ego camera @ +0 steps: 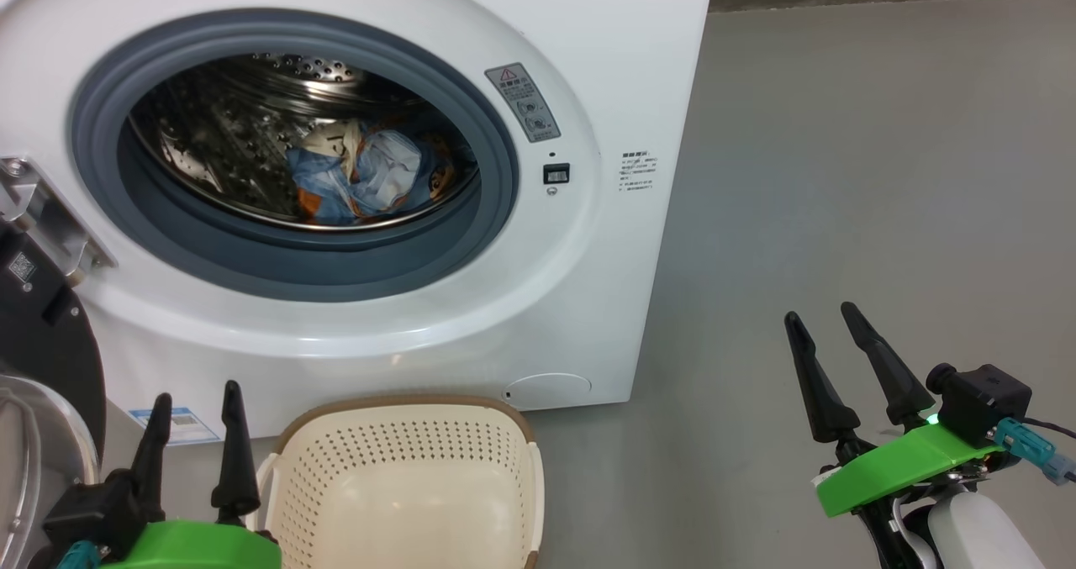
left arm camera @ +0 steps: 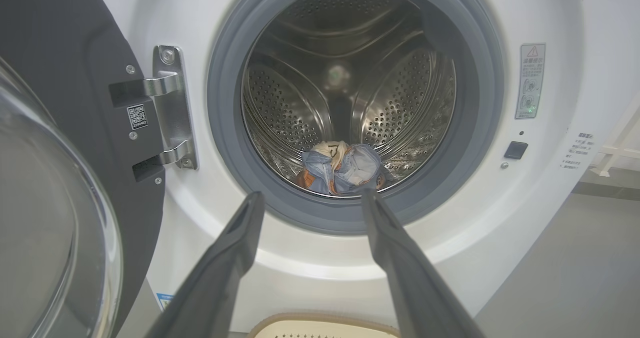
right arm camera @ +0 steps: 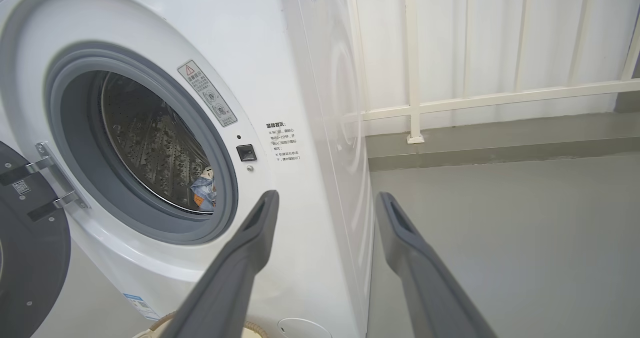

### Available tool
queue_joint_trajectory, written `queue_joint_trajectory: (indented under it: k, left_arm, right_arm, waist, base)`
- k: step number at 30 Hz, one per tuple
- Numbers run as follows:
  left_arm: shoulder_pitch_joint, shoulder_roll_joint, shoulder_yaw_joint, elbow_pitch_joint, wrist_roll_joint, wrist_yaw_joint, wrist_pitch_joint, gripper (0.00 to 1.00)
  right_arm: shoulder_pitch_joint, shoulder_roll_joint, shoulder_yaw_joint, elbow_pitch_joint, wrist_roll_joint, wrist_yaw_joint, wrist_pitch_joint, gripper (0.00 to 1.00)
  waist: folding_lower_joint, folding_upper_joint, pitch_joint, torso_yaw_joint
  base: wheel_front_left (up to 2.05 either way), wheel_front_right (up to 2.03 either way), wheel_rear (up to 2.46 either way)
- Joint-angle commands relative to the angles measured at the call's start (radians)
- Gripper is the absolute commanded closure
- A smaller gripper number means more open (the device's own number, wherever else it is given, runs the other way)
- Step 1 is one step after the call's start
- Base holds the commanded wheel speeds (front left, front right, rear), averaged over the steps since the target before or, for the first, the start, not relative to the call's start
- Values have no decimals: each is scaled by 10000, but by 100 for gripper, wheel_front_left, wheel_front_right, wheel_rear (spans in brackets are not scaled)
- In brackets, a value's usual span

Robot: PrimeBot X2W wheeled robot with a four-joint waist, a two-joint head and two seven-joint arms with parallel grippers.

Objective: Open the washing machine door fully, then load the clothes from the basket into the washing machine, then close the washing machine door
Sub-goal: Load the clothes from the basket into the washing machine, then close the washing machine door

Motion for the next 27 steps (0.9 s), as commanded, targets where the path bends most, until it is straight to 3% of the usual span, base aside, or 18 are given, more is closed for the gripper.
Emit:
queue_joint_trajectory:
  k: [1, 27]
  left_arm:
    - [-212, 139, 381, -211, 117, -39, -64, 0]
    - [-326, -37, 633, -21, 401, -252, -65, 0]
  right_arm:
    - [-12, -74, 232, -237, -115, 16, -49, 0]
    - [-47, -85, 221, -176, -79, 16, -49, 0]
  waist:
    - [0, -1, 16, -5]
    - [0, -1, 22, -28]
  base:
    - [0, 0, 0]
    - [0, 0, 0]
